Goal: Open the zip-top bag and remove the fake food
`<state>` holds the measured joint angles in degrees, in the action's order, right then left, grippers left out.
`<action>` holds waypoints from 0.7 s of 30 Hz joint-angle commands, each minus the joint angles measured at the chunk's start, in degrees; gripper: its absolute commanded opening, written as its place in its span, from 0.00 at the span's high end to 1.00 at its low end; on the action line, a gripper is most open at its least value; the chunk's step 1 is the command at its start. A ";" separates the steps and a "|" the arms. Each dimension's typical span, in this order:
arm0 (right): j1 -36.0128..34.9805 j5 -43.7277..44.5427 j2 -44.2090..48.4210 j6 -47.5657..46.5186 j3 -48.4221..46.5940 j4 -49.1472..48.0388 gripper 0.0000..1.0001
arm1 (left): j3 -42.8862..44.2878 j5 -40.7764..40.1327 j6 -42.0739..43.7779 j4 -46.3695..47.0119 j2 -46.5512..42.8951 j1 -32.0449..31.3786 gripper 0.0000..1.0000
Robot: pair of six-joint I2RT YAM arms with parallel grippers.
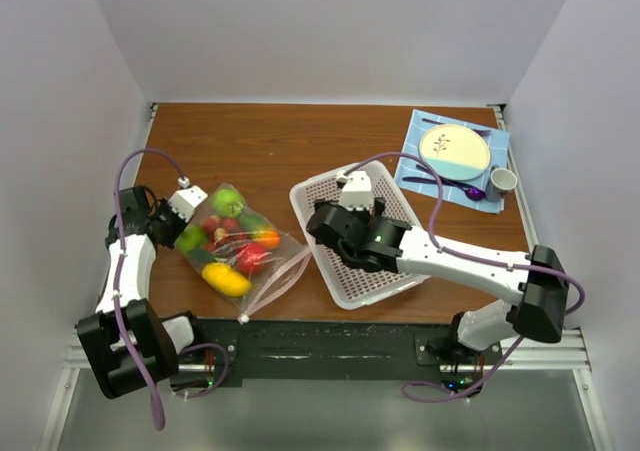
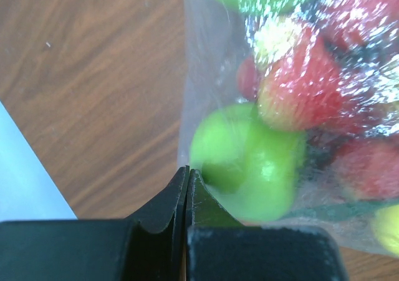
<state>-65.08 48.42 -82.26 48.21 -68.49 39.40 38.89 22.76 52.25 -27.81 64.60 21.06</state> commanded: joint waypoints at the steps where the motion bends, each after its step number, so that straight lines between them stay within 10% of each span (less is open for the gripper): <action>1: -7.92 3.23 -1.49 -6.62 -5.86 -0.54 0.03 | -2.15 -1.06 1.01 -1.10 -1.66 0.91 1.00; 7: -19.36 5.27 -9.05 -7.34 -9.39 -1.95 0.99 | -3.30 -1.05 0.22 0.12 -1.58 1.00 1.00; 21: -23.51 3.51 -20.56 -13.40 -2.53 -23.48 0.89 | -5.14 -3.87 -0.57 6.71 1.49 1.00 1.00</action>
<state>-88.73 49.82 -102.00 38.04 -71.05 24.99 34.76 19.92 52.05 -24.43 65.06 21.69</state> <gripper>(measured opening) 0.086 0.013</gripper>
